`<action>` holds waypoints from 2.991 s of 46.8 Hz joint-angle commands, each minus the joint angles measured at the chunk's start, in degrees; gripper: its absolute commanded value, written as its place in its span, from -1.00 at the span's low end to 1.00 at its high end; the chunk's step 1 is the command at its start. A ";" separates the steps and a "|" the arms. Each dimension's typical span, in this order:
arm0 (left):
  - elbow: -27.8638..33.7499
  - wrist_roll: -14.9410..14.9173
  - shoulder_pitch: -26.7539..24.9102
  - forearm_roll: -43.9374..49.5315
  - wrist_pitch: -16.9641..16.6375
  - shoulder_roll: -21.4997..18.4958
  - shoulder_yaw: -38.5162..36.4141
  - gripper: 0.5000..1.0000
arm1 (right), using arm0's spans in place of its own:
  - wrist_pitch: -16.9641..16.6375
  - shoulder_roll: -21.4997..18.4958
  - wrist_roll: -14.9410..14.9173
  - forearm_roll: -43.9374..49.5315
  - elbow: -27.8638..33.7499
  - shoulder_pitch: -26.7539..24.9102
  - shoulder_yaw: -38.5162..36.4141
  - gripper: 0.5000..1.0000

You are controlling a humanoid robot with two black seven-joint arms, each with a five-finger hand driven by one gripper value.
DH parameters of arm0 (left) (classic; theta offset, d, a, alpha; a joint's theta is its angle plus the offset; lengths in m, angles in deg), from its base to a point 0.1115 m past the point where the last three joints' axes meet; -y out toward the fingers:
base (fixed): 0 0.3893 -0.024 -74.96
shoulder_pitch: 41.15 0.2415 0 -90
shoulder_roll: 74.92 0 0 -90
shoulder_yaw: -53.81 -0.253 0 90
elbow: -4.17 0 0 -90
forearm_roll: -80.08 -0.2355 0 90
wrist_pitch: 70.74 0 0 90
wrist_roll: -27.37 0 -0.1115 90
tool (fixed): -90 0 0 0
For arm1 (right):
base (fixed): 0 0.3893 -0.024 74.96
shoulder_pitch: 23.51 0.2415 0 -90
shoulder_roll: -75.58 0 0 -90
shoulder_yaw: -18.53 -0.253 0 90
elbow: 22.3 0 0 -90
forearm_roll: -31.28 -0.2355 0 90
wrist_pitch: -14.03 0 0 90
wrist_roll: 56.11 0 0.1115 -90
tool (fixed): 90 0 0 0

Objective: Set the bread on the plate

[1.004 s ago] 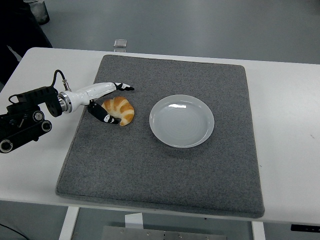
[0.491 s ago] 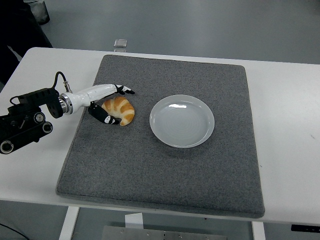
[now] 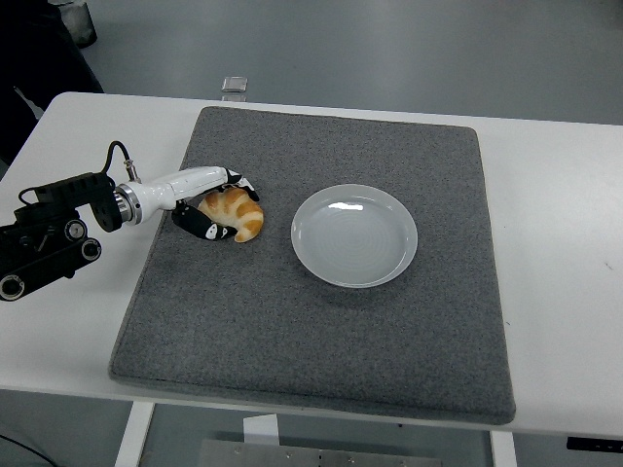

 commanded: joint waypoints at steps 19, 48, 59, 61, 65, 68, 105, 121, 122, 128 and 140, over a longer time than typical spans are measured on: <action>0.40 -0.06 -2.25 0.52 0.05 -1.86 0.69 -1.00 | 0.00 0.00 0.00 -0.01 0.00 0.00 0.05 0.81; 0.67 -0.06 -17.27 6.68 7.25 -5.91 1.31 -1.00 | 0.00 0.00 0.00 0.00 0.00 0.00 -0.04 0.81; 0.67 -0.06 -21.76 6.85 8.75 -5.99 2.18 -1.00 | 0.00 0.00 0.00 -0.01 0.00 0.00 0.05 0.81; 0.67 -0.06 -22.64 6.85 9.37 -5.91 2.10 -1.00 | 0.00 0.00 0.00 -0.01 0.00 0.00 -0.04 0.81; 0.67 -0.06 -24.39 6.85 11.30 -5.56 2.01 -1.00 | 0.00 0.00 0.00 -0.01 0.00 0.00 0.05 0.81; 0.67 -0.06 -25.89 6.77 12.09 -5.20 1.75 -1.00 | 0.00 0.00 0.00 -0.01 0.00 0.00 -0.04 0.81; 2.07 -0.14 -27.56 5.80 13.85 7.54 0.96 -1.00 | 0.00 0.00 0.00 0.00 0.00 0.00 -0.04 0.81; 4.18 -0.23 -24.14 -0.78 12.71 7.54 -2.30 -1.00 | 0.00 0.00 0.00 -0.01 0.00 0.00 0.05 0.81; 4.18 -0.23 -23.70 -1.58 12.45 7.63 -2.38 -1.00 | 0.00 0.00 0.00 -0.01 0.00 0.00 0.05 0.81; 3.75 -0.32 -20.97 -4.48 11.48 9.12 -2.39 -1.00 | 0.00 0.00 0.00 -0.01 0.00 0.00 -0.04 0.81; 1.38 -0.67 -16.05 -9.22 7.62 13.16 -2.74 -1.00 | 0.00 0.00 0.00 -0.01 0.00 0.00 -0.04 0.81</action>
